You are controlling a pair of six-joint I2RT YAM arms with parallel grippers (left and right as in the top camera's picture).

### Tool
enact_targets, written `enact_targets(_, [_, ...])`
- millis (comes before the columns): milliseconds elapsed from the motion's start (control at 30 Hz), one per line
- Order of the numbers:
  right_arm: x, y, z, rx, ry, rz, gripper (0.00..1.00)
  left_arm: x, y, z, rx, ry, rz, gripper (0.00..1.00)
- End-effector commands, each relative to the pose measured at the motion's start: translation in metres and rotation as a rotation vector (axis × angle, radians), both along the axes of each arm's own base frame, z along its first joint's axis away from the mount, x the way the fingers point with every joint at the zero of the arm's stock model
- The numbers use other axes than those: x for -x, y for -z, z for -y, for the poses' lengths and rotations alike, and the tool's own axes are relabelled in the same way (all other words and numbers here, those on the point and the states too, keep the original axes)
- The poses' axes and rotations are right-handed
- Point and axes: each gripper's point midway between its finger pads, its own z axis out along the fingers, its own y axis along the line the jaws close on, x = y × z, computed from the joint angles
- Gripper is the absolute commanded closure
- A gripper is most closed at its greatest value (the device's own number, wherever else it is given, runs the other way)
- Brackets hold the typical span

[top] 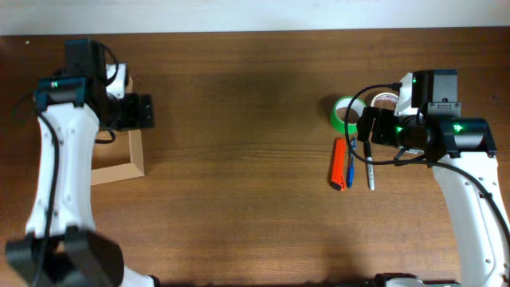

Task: Pack container
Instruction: 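Push the cardboard box with the left gripper toward the table center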

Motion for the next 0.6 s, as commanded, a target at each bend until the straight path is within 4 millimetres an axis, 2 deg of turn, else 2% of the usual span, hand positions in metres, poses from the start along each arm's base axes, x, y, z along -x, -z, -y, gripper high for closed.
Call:
enact_targets(0, [-0.005, -0.007, 0.000, -0.016, 0.012, 0.019, 0.01, 0.008, 0.030, -0.012, 0.042, -0.107, -0.116, 0.05])
enact_targets(100, [-0.005, -0.007, 0.000, -0.016, 0.012, 0.019, 0.01, 0.009, 0.049, -0.019, 0.051, -0.125, -0.176, 0.07])
enact_targets(300, [-0.005, -0.007, 0.000, -0.016, 0.012, 0.019, 0.01, 0.003, 0.076, -0.021, 0.058, -0.127, -0.230, 0.11])
enact_targets(333, [-0.005, -0.007, 0.000, -0.016, 0.012, 0.019, 0.01, 0.003, 0.080, -0.021, 0.060, -0.127, -0.243, 0.17])
enact_targets(567, [-0.005, -0.007, 0.000, -0.016, 0.012, 0.018, 0.01, 0.005, 0.114, -0.021, 0.069, -0.128, -0.333, 0.39])
